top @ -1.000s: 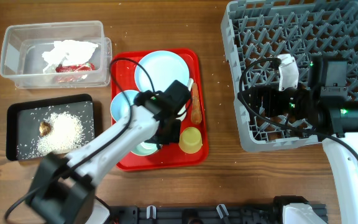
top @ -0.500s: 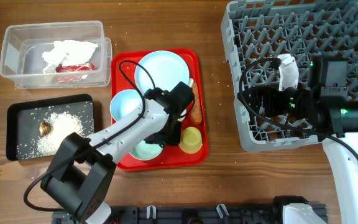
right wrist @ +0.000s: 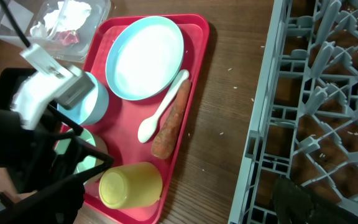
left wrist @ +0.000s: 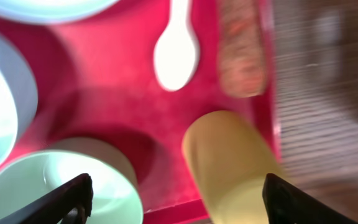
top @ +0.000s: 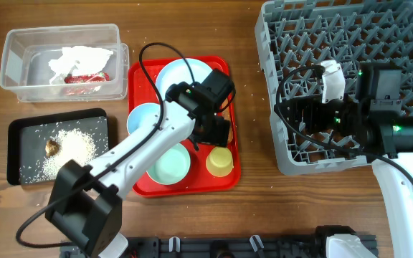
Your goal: Sort waste into correct bins and load items into the dishwasher rack
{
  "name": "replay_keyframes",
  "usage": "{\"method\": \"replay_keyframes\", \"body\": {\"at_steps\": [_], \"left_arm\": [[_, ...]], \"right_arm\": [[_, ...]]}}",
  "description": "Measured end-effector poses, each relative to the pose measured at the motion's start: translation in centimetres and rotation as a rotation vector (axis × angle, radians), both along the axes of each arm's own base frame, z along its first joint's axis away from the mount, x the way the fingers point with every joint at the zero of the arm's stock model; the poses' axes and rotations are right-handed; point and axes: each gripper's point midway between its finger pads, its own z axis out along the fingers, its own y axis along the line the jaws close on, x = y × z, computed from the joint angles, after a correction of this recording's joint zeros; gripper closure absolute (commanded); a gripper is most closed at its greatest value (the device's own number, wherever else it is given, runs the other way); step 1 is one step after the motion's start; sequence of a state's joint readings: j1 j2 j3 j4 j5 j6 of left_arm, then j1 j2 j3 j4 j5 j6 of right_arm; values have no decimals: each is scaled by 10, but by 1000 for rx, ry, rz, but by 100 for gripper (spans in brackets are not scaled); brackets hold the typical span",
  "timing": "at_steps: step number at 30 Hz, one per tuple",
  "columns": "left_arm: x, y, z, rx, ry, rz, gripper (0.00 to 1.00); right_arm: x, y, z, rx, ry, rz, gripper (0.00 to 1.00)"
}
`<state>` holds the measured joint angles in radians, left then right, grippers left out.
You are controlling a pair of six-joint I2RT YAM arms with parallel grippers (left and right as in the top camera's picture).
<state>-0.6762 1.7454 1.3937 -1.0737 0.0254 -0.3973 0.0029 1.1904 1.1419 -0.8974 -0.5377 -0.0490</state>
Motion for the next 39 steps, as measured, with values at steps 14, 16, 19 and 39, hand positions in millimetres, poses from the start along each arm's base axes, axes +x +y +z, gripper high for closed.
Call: {"method": "replay_keyframes", "body": {"at_steps": [14, 16, 19, 39], "left_arm": [[-45, -43, 11, -1, 0, -329, 2], [-49, -45, 2, 20, 18, -344, 3], [-48, -44, -8, 49, 34, -347, 4], [-59, -35, -14, 97, 86, -300, 9]], "right_arm": [[0, 0, 0, 6, 7, -9, 0], [0, 0, 0, 8, 9, -11, 0], [0, 0, 0, 8, 9, -11, 0], [0, 0, 0, 10, 11, -13, 0]]}}
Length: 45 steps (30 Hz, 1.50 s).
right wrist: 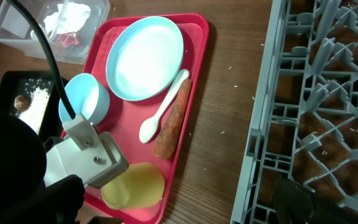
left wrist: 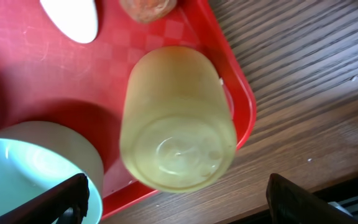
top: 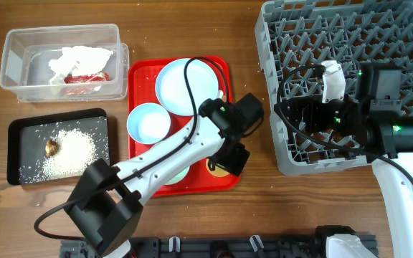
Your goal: Sort waste into correct bins and load items into the dishwasher rack
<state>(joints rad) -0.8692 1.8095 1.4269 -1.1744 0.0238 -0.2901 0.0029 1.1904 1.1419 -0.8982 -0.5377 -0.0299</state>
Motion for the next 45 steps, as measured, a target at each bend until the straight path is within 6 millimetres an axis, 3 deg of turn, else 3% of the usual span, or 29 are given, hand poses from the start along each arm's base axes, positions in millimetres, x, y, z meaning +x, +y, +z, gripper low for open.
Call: {"method": "replay_keyframes", "body": {"at_steps": [7, 10, 13, 17, 19, 24, 27, 30, 34, 37, 45], "left_arm": [[1, -4, -3, -14, -13, 7, 15], [10, 11, -1, 5, -5, 94, 11], [41, 39, 21, -36, -47, 253, 7], [81, 98, 71, -136, -155, 540, 4], [91, 130, 86, -159, -189, 679, 3], [105, 177, 88, -152, -200, 867, 0], [110, 199, 88, -146, -205, 940, 0], [113, 223, 88, -139, -210, 1018, 0], [115, 262, 88, -127, -220, 1135, 0], [112, 289, 88, -115, -221, 1219, 0], [104, 301, 86, -97, -197, 1258, 0]], "right_arm": [[0, 0, 0, 0, -1, 0, 0], [2, 0, 1, 2, -7, -2, 4], [2, 0, 1, 10, 2, -14, 8], [0, 6, 1, 40, 35, -40, 12], [-5, 21, 0, 47, 61, -29, 12], [-36, 86, -11, -21, 116, 66, 11], [-56, 114, -24, -99, 146, 86, 11], [-73, 134, -52, -208, 210, 106, 11], [-76, 146, -97, -334, 298, 109, 8], [-74, 147, -120, -394, 334, 106, 8], [-61, 156, -156, -449, 355, 117, 7]]}}
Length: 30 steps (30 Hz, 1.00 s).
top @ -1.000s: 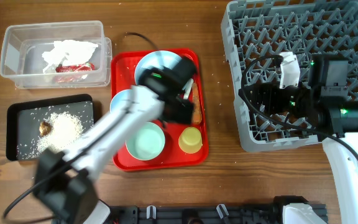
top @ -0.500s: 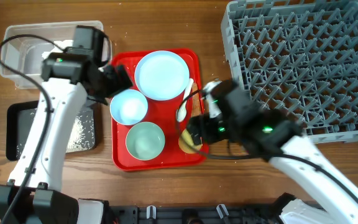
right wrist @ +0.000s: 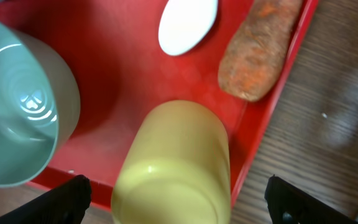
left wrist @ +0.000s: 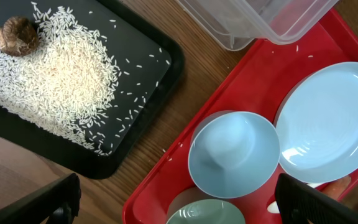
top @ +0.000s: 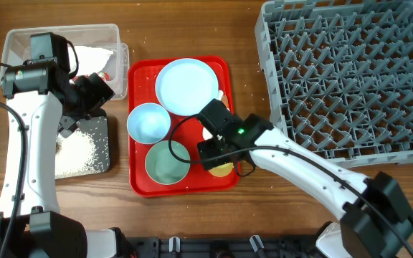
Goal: Sort waste into correct bins and load items into the dishwasher rack
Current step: 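Grasp the yellow cup with the right gripper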
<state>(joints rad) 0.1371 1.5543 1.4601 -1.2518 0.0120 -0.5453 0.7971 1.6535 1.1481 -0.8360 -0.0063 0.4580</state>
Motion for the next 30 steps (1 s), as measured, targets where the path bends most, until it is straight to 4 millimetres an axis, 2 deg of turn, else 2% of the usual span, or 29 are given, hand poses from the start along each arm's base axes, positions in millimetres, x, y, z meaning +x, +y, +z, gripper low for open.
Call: {"method": "replay_keyframes", "body": {"at_steps": [5, 11, 18, 20, 24, 30], "left_arm": [[-1, 0, 0, -1, 4, 0, 0], [-2, 0, 0, -1, 8, 0, 0], [-3, 0, -1, -2, 13, 0, 0], [-3, -1, -1, -2, 13, 0, 0], [-3, -1, -1, -2, 13, 0, 0], [-3, 0, -1, -2, 13, 0, 0]], "right_arm": [[-1, 1, -15, -21, 31, 19, 11], [-5, 2, -15, -14, 51, 23, 20], [-9, 2, -16, -11, 70, 18, 21], [-10, 1, -17, -13, 73, 14, 26], [-11, 0, -20, -15, 80, -1, 42], [-10, 0, -20, -12, 77, -4, 51]]}}
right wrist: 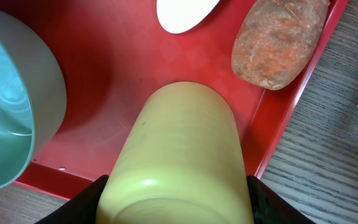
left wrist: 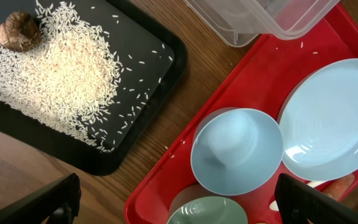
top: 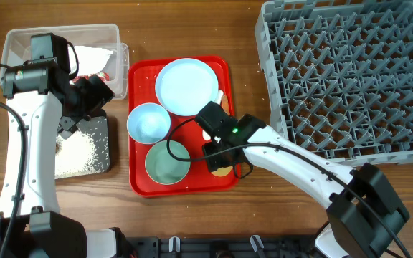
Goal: Sort waste into correct bins and load items into the dishwasher rack
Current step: 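Grasp the yellow cup with the right gripper, then carry the yellow cup into the dishwasher rack and release it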
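Observation:
A yellow cup (right wrist: 179,155) lies on its side in the near right corner of the red tray (top: 136,72). My right gripper (right wrist: 176,199) is shut on the cup, one finger against each side. An orange carrot (right wrist: 281,40) and a white spoon (right wrist: 185,9) lie just beyond the cup. Also on the tray are a green bowl (top: 167,162), a blue bowl (top: 149,122) and a pale blue plate (top: 186,86). My left gripper (left wrist: 179,211) hangs open and empty above the gap between the black tray and the red tray. The grey dishwasher rack (top: 350,72) is at the right.
A black tray (left wrist: 160,56) holds scattered rice and a brown lump (left wrist: 18,31). A clear plastic bin (top: 106,36) with white paper and red scraps stands at the back left. Bare wood runs between the red tray and the rack.
My right gripper has come lower over the yellow cup and shut, its fingers now against the cup's sides. The left arm and the dishes on the tray have not moved.
First the left wrist view showed open fingers over the tray above the spoon, carrot and cup, then right over the cup, while the right wrist view looked on from over the rack. Later my right gripper hung open over the cup, the left near the bins. Now the right grips the cup.

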{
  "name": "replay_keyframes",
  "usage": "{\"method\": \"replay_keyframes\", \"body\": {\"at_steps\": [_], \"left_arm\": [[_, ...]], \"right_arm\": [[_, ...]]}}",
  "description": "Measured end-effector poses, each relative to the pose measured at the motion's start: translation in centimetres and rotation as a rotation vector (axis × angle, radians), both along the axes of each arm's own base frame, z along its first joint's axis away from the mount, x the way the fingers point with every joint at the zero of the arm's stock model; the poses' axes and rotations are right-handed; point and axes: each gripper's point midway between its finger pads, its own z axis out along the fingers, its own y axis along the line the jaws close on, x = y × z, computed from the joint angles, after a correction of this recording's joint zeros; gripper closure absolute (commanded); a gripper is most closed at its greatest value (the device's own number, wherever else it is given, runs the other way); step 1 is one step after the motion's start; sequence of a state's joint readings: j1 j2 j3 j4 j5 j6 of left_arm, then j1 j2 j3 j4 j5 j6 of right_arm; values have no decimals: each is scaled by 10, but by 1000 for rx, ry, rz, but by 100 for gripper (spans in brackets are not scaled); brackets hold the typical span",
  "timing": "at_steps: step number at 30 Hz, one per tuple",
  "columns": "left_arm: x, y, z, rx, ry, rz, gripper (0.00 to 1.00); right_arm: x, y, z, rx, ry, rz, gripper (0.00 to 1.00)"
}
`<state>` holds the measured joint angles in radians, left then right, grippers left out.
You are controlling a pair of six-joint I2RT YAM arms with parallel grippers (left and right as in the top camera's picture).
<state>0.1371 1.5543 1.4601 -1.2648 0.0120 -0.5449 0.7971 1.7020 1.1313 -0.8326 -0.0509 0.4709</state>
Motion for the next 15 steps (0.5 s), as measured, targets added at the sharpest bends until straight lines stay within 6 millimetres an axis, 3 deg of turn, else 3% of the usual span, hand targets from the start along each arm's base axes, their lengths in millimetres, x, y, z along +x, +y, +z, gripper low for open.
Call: {"method": "replay_keyframes", "body": {"at_steps": [5, 10, 11, 15], "left_arm": [[0, 0, 0, 0, 0, 0, 0], [0, 0, 0, 0, 0, 0, 0], [0, 0, 0, 0, 0, 0, 0], [0, 0, 0, 0, 1, 0, 0]], "right_arm": [[-4, -3, 7, -21, 22, 0, 52], [6, 0, 41, -20, 4, 3, 51], [14, -2, 62, -11, -37, -8, 51], [30, -27, 117, 4, -167, -67, 51]]}}
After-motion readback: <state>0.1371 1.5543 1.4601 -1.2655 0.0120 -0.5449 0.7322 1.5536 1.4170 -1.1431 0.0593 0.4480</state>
